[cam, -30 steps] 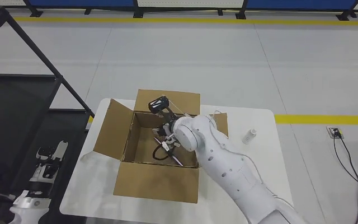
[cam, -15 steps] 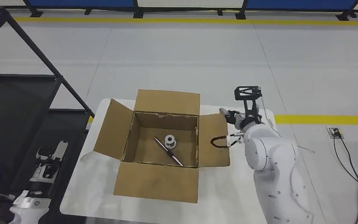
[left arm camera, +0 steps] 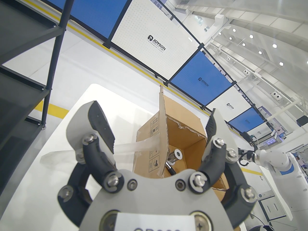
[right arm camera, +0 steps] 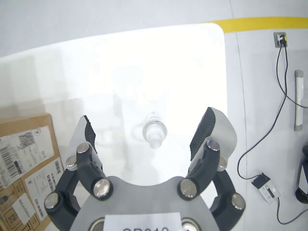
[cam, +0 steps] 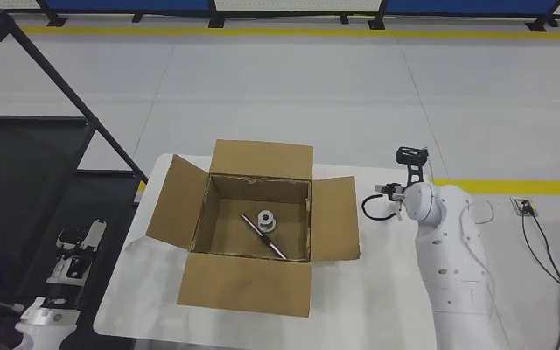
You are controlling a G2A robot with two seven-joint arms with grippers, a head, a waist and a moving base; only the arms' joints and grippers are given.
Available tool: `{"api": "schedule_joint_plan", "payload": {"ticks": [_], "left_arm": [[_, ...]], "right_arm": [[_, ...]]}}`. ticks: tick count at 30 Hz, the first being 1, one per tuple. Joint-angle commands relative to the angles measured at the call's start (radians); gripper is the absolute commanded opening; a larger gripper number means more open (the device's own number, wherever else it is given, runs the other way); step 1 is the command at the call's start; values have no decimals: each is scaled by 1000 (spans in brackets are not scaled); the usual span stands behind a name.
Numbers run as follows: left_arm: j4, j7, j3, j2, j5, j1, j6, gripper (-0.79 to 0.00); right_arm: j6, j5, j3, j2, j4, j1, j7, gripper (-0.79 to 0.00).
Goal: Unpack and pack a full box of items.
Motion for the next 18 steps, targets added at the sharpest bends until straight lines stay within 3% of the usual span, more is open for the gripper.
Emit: {"api": "schedule_joint_plan", "payload": {"ticks": [1,7,8,10,12,13,18], "left_arm": [[0,0,0,0,0,0,0,0],[0,0,0,0,0,0,0,0],[0,0,0,0,0,0,0,0],[0,0,0,0,0,0,0,0],[0,0,0,0,0,0,0,0],[0,0,0,0,0,0,0,0],[0,0,0,0,0,0,0,0]], "right_arm": [[-25,13,6,4,52,22,14,0],[-20,10,-1,10,147,49,-13,-22],[-19,11,-2,11,163,54,-13,-71],[-19,15,-4,13,187,64,-11,-259],[-24,19,-4,15,201,71,-10,-369],[-25,19,-4,16,207,72,-9,-409],[-24,23,-11,21,210,71,-3,-465]]}}
